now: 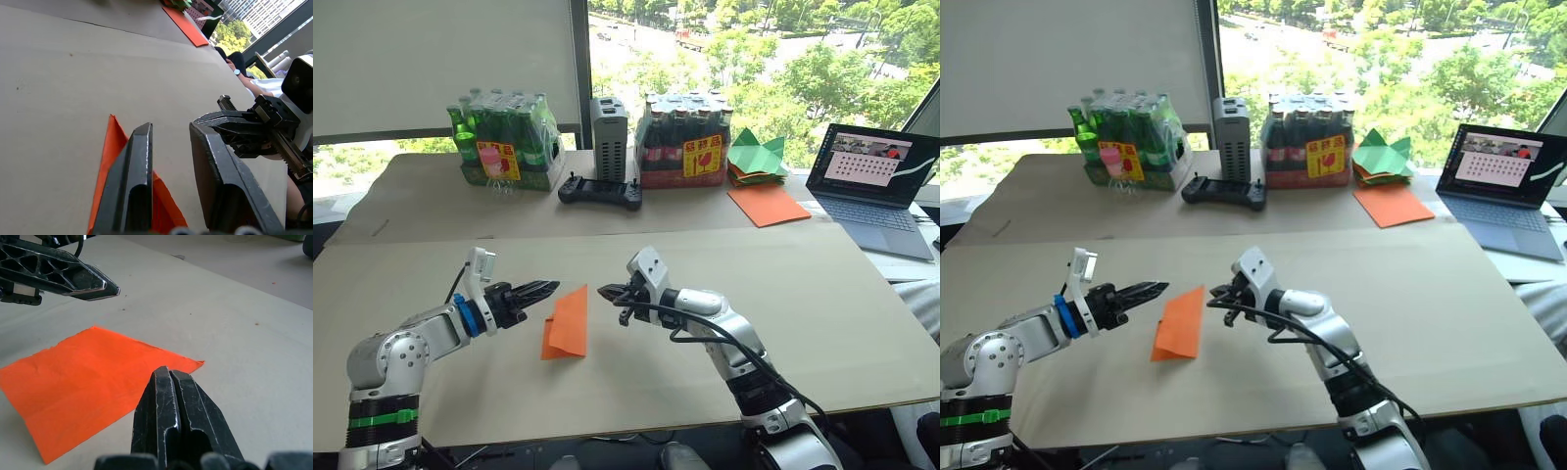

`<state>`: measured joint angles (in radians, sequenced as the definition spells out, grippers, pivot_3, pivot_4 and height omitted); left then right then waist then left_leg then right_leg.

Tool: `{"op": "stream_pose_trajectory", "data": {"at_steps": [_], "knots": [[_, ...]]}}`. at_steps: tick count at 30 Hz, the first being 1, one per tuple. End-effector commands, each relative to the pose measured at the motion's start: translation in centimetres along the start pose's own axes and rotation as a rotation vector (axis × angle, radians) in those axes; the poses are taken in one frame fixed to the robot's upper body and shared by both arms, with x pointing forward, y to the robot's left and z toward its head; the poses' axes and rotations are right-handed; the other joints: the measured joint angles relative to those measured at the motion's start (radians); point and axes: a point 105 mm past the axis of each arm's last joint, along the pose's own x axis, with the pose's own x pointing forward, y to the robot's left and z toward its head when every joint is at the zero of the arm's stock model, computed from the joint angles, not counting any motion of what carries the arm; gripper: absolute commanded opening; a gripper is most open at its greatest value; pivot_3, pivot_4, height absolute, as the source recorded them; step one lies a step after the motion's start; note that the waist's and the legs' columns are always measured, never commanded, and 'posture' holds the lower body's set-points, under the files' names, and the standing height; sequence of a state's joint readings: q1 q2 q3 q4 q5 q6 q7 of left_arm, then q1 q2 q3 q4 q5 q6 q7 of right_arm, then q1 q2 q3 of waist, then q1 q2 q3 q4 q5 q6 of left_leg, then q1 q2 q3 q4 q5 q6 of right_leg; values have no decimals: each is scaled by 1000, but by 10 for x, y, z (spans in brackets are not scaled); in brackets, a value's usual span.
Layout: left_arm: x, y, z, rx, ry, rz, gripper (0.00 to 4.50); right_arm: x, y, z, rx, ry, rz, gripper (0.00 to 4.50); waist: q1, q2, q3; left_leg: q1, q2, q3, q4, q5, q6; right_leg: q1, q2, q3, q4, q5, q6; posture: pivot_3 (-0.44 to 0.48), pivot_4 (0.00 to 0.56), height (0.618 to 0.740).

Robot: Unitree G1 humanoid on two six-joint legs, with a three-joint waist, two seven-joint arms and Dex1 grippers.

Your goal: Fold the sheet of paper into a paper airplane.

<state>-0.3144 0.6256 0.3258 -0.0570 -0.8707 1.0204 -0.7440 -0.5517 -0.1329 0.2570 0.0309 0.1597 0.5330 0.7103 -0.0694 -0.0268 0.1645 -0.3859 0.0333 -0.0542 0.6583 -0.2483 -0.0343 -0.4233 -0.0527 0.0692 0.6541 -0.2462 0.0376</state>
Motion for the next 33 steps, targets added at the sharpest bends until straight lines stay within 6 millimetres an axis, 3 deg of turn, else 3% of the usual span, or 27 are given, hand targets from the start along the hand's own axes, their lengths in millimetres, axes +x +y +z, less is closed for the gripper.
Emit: {"op": "stream_pose_trajectory", "data": {"at_steps": [1, 14, 22, 33], "knots": [[-2, -4, 2, 8, 55, -54, 1736, -3, 2, 12, -13, -42, -3, 0, 0, 0, 0, 0, 0, 0, 0, 0, 0, 0, 0, 0, 0, 0, 0, 0, 150, 740], [12, 7, 4, -5, 191, -120, 1736, -7, 0, 10, -9, -35, -28, 0, -1, 0, 0, -1, 0, 0, 0, 0, 0, 0, 0, 0, -1, 0, 0, 0, 150, 740], [17, 9, -6, 0, 272, -149, 1736, -10, -3, 10, -7, -32, -51, 0, 0, 0, 0, -1, 0, 0, 0, 0, 0, -1, 0, 0, -1, 0, 0, 0, 150, 740], [25, 11, -6, -3, 282, -165, 1736, -13, -4, 7, -10, -21, -63, 0, 1, 0, 0, -2, 0, 0, 0, 0, 0, -1, 0, 0, 0, 0, 0, 0, 150, 740]]}}
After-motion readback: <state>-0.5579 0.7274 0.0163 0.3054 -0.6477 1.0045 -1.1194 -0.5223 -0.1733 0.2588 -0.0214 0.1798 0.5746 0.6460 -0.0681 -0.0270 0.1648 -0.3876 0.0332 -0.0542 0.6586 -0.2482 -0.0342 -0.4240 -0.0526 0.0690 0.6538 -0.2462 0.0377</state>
